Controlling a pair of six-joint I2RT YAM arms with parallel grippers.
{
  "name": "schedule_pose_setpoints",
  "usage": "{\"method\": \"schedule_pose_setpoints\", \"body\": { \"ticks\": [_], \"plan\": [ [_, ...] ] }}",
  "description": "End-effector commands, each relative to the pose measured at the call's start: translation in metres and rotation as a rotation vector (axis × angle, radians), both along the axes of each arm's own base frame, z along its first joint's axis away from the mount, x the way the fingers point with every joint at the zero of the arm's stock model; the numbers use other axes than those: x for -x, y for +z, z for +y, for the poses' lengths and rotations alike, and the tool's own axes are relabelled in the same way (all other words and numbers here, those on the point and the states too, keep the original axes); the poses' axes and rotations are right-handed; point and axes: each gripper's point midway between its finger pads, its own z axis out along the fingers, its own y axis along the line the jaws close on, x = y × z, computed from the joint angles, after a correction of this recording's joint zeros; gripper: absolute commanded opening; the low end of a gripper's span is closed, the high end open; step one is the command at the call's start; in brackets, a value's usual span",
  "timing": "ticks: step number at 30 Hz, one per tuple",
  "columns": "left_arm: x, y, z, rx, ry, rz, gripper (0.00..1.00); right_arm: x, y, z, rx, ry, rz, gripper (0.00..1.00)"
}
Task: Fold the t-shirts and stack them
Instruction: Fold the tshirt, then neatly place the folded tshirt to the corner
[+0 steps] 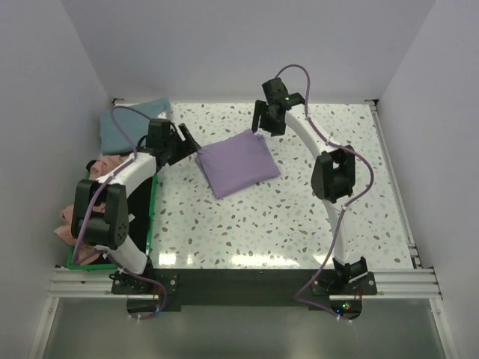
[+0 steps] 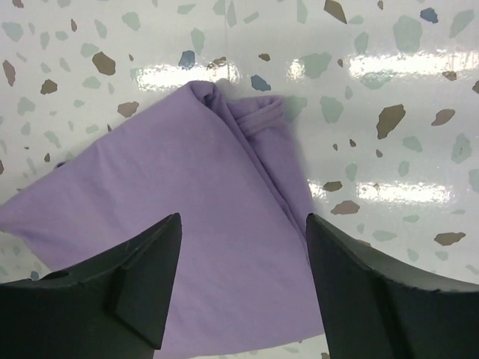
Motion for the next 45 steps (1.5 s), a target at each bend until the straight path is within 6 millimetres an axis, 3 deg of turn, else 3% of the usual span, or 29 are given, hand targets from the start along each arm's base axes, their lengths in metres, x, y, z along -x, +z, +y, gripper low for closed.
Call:
{"method": "schedule_pose_setpoints", "body": {
  "ticks": [1, 2, 4, 5, 8, 11, 20, 25, 31, 36, 42, 45],
  "plan": [
    [-0.004, 0.037, 0.020, -0.068, 0.057, -0.106, 0.79, -0.010, 0.051, 0.000, -0.034, 0.035, -0.125, 0.71],
    [-0.003, 0.041, 0.020, -0.074, 0.047, -0.113, 0.79, -0.007, 0.067, -0.001, -0.040, 0.039, -0.154, 0.72],
    [0.003, 0.037, 0.016, -0.063, 0.018, -0.100, 0.78, -0.001, 0.066, -0.003, -0.043, 0.049, -0.158, 0.72],
    [0.005, 0.034, 0.013, -0.054, 0.005, -0.098, 0.78, 0.005, 0.078, -0.001, -0.064, 0.063, -0.176, 0.72],
    [0.016, 0.021, 0.001, -0.012, -0.044, -0.081, 0.75, 0.016, 0.071, 0.000, -0.077, 0.080, -0.166, 0.68],
    [0.029, 0.009, -0.012, 0.031, -0.093, -0.074, 0.75, 0.034, 0.067, 0.013, -0.122, 0.137, -0.148, 0.66],
    [0.053, -0.016, -0.039, 0.133, -0.200, -0.080, 0.77, 0.073, 0.005, 0.046, -0.214, 0.232, 0.000, 0.61],
    [0.061, -0.028, -0.050, 0.216, -0.232, -0.090, 0.77, 0.082, -0.027, 0.048, -0.218, 0.242, 0.075, 0.60],
    [0.066, -0.045, -0.060, 0.276, -0.268, -0.085, 0.79, 0.090, -0.053, 0.045, -0.198, 0.235, 0.133, 0.60],
    [0.064, -0.064, -0.057, 0.282, -0.228, -0.051, 0.80, 0.096, -0.066, 0.042, -0.185, 0.228, 0.172, 0.59],
    [0.064, -0.089, -0.029, 0.172, -0.055, 0.041, 0.81, 0.097, -0.064, 0.041, -0.184, 0.230, 0.169, 0.59],
    [0.065, -0.091, -0.025, 0.155, -0.039, 0.042, 0.81, 0.096, -0.064, 0.041, -0.186, 0.231, 0.168, 0.59]
  ]
}}
